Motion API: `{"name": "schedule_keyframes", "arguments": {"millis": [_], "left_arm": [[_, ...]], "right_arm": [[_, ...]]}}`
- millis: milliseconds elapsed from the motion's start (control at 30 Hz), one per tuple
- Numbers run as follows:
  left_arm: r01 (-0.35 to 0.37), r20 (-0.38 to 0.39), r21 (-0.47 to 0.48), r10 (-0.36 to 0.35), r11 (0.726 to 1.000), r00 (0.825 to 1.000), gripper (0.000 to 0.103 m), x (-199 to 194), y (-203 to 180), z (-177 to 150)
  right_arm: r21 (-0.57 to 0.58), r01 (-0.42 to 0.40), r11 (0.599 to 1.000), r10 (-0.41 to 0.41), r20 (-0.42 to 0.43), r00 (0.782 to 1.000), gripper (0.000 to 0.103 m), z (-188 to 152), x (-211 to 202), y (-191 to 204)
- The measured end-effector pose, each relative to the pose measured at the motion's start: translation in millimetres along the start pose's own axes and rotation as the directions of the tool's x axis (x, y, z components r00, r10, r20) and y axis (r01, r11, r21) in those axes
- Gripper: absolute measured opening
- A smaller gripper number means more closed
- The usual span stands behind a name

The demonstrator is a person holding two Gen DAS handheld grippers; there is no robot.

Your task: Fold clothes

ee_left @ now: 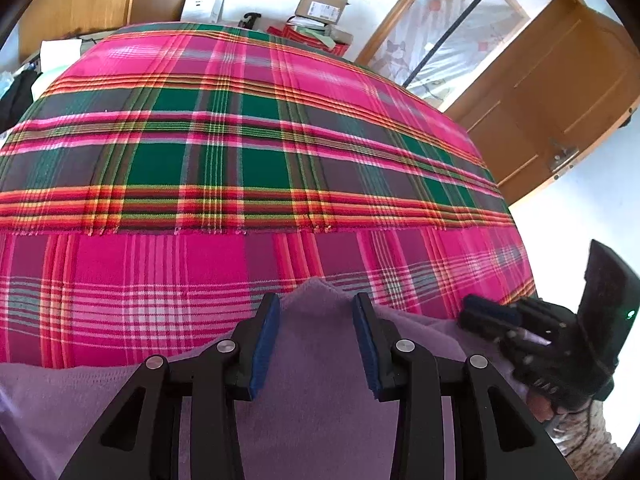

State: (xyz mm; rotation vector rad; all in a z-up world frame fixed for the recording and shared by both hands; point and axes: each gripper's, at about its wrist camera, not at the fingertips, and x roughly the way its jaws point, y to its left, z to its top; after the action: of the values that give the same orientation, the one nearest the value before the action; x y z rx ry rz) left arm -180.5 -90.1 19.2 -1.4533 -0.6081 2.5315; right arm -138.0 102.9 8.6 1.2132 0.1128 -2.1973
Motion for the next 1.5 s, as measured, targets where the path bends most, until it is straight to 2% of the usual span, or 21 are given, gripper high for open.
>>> {"name": "schedule_keyframes", "arguments": {"millis": [67,133,200,300,500,600,633,667,767,833,900,1000,1100,1233,1300,1333,1400,1500], "left_arm": [[-0.001,0.003,-0.005,0.001,1.0,1.0,0.039,1,1,0],[-0.006,0.003,-0.009,0.006,1.0,1.0,0.039,3,1,1],[-0.009,0.003,-0.01,0.009,1.0,1.0,0.039,4,2,1],[-0.009,0.005,-0.013,0.009,1.0,1.0,0.039,6,3,2],[-0.013,0.01,-0.018,0.013,1.0,1.0,0.039,8,4,4],[-0.022,0.011,-0.023,0.023,0.999,1.0,0.039,6,2,3],[-0.025,0.013,-0.026,0.026,0.999,1.0,0.039,5,2,3],[-0.022,0.022,-0.032,0.023,0.999,0.999,0.039,2,1,1],[-0.017,0.069,-0.015,0.018,1.0,0.997,0.039,-14,-7,-5],[-0.019,0.098,0.012,0.017,1.0,0.995,0.039,-23,-15,-10],[0.023,0.084,0.026,-0.025,0.999,0.996,0.039,-27,-21,-16],[0.041,0.049,0.062,-0.044,0.997,0.998,0.039,-24,-32,-23],[0.046,0.023,0.092,-0.048,0.995,0.999,0.039,-17,-42,-29],[0.057,-0.014,0.086,-0.056,0.995,0.998,0.039,-6,-45,-30],[0.049,-0.021,0.08,-0.047,0.996,0.999,0.039,1,-47,-29],[0.045,-0.024,0.076,-0.044,0.996,0.999,0.039,4,-47,-30],[0.039,-0.032,0.068,-0.037,0.997,0.999,0.039,9,-48,-31],[0.029,-0.034,0.062,-0.026,0.998,0.999,0.039,11,-48,-31]], "right_arm": [[0.029,-0.007,1.0,0.006,0.037,0.999,0.017,0,-8,-4],[0.01,-0.049,0.999,0.048,0.051,0.998,0.017,2,-11,2],[-0.039,-0.083,0.996,0.084,0.023,0.996,0.017,3,-5,14],[-0.112,-0.079,0.991,0.075,-0.033,0.997,0.017,4,10,31],[-0.092,-0.016,0.996,0.013,-0.033,0.999,0.011,9,28,27],[-0.109,0.06,0.992,-0.061,-0.007,0.998,0.011,9,30,31],[-0.114,0.087,0.99,-0.088,0.002,0.996,0.012,8,30,32],[-0.12,0.115,0.986,-0.114,0.012,0.993,0.018,8,31,33],[-0.053,0.089,0.995,-0.088,0.009,0.996,0.019,7,27,25],[0.01,0.098,0.995,-0.099,0.041,0.994,0.019,2,8,10],[0.08,0.112,0.99,-0.118,0.078,0.99,0.019,-3,-13,-7],[0.184,0.127,0.975,-0.152,0.131,0.98,0.019,-12,-45,-33],[0.311,0.242,0.919,-0.294,0.133,0.946,0.021,-34,-82,-74],[0.471,0.423,0.774,-0.507,0.059,0.86,0.029,-74,-125,-130],[0.52,0.478,0.708,-0.574,0.031,0.818,0.031,-91,-139,-150],[0.548,0.489,0.679,-0.592,0.013,0.806,0.035,-99,-144,-161],[0.606,0.497,0.621,-0.609,-0.026,0.793,0.038,-116,-152,-183],[0.691,0.43,0.582,-0.569,-0.032,0.822,0.039,-137,-155,-210]]}}
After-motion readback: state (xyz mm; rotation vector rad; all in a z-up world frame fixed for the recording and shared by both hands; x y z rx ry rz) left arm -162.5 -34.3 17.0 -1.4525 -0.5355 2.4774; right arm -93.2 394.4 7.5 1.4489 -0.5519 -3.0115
